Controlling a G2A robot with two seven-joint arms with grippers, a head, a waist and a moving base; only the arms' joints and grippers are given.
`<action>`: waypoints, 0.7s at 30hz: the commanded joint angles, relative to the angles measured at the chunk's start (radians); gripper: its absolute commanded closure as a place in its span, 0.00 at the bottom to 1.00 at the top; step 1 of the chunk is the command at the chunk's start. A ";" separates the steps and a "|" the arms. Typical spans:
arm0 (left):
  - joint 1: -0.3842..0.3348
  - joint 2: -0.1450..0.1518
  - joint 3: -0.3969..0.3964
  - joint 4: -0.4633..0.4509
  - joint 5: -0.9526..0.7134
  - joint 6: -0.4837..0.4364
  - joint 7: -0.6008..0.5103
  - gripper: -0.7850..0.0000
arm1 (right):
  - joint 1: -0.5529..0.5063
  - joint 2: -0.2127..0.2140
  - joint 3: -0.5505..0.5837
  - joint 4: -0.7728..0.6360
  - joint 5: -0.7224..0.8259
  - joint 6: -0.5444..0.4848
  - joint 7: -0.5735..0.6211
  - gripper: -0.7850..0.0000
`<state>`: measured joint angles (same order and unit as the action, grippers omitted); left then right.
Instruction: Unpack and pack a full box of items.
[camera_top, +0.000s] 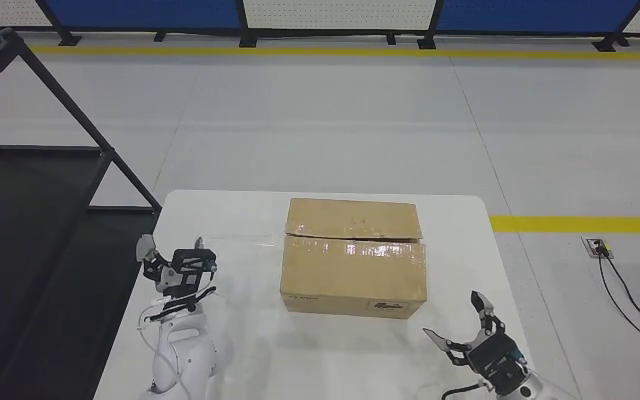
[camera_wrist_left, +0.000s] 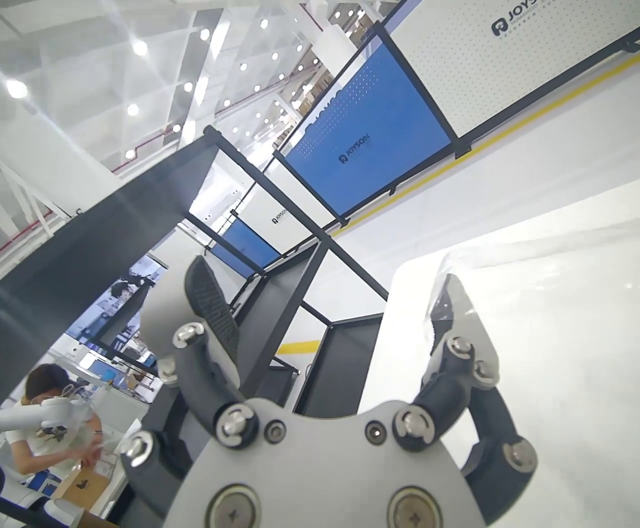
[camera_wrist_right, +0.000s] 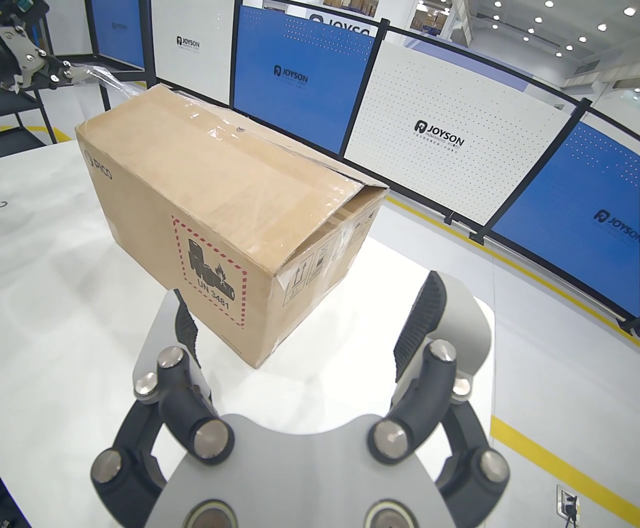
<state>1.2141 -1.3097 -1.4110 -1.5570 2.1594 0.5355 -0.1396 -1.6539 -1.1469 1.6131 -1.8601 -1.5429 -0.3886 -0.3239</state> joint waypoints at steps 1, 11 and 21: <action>-0.001 0.000 0.001 0.002 0.005 0.004 0.001 0.00 | 0.005 0.000 -0.002 0.000 -0.001 -0.002 0.006 0.00; -0.002 0.000 -0.003 0.015 0.016 -0.013 -0.002 0.00 | 0.040 0.002 -0.028 -0.010 -0.015 -0.015 0.044 0.00; -0.078 -0.003 -0.040 0.178 -0.009 -0.086 0.002 0.00 | 0.046 0.004 -0.028 0.006 -0.011 -0.019 0.042 0.00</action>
<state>1.1425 -1.3119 -1.4489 -1.3933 2.1602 0.4578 -0.1412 -1.6081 -1.1432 1.5857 -1.8549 -1.5542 -0.4078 -0.2823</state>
